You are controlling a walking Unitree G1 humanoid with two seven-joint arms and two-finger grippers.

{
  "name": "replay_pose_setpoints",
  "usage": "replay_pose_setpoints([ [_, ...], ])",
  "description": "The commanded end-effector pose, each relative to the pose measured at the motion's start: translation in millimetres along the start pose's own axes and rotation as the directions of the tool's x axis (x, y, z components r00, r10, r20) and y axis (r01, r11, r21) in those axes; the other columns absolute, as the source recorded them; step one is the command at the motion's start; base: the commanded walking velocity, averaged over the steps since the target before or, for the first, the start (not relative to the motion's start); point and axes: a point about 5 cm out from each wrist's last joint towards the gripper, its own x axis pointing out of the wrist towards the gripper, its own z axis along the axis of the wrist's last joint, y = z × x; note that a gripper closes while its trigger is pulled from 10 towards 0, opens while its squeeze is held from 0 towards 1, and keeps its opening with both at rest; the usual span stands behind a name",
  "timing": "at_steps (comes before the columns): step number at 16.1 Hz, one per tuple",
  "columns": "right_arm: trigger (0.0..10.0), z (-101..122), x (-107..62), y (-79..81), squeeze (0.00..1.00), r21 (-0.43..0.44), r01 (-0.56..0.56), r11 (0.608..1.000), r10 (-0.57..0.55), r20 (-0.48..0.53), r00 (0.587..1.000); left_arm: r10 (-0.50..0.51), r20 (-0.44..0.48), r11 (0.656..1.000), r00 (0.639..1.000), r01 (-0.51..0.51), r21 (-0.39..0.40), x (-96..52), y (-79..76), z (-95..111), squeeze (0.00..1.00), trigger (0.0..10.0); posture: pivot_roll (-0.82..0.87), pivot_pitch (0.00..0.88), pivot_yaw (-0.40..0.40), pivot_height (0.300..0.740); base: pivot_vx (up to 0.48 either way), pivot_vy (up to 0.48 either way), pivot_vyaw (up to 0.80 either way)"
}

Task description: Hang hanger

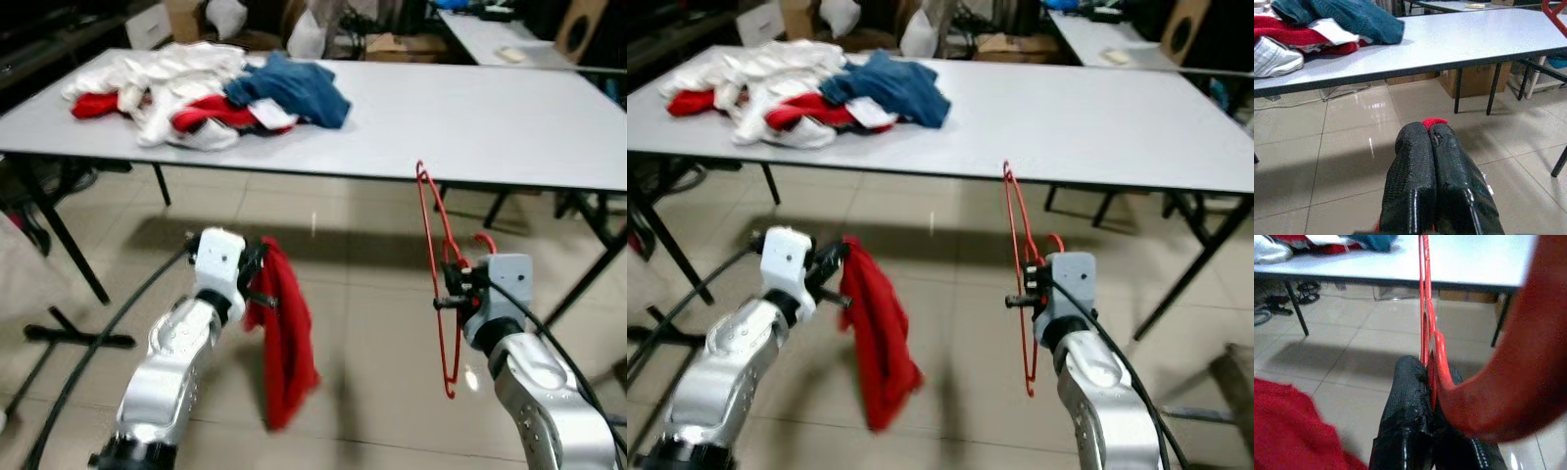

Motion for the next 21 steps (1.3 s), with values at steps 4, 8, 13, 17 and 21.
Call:
replay_pose_setpoints([
  [4,10.0,2,-2.4,-8.7,0.00,-0.007,0.061,0.998,-0.061,-0.008,0.998,-0.012,0.023,1.000,1.000,0.012,0.009,2.1,0.4,6,0.00,10.0,-0.19,0.000,0.038,0.740,0.000,-0.341,0.00],
  [8,10.0,7,-1.8,-7.6,0.00,-0.050,0.052,0.997,-0.052,0.008,0.999,0.001,0.041,0.999,0.999,0.000,-0.032,4.1,-1.1,7,0.00,10.0,-0.19,0.000,0.028,0.740,0.000,-0.078,0.00],
  [13,10.0,16,1.3,-6.4,0.00,-0.031,0.030,0.999,-0.029,0.025,0.999,-0.014,0.084,0.999,0.996,0.016,-0.033,7.5,0.2,16,0.00,10.0,-0.20,0.000,0.016,0.740,0.000,0.000,-0.71],
  [17,10.0,22,3.2,-8.5,0.00,-0.037,0.005,0.999,-0.004,0.034,0.999,-0.030,0.092,0.999,0.995,0.033,-0.032,11.6,-0.4,19,0.00,10.0,-0.20,0.000,0.009,0.740,0.278,0.000,-0.77],
  [21,10.0,27,5.8,-9.7,0.00,-0.071,-0.016,0.997,0.019,0.047,0.999,-0.034,0.124,0.999,0.992,0.037,-0.025,16.0,2.2,28,0.00,10.0,-0.20,0.000,0.003,0.740,0.344,0.000,-0.60],
])
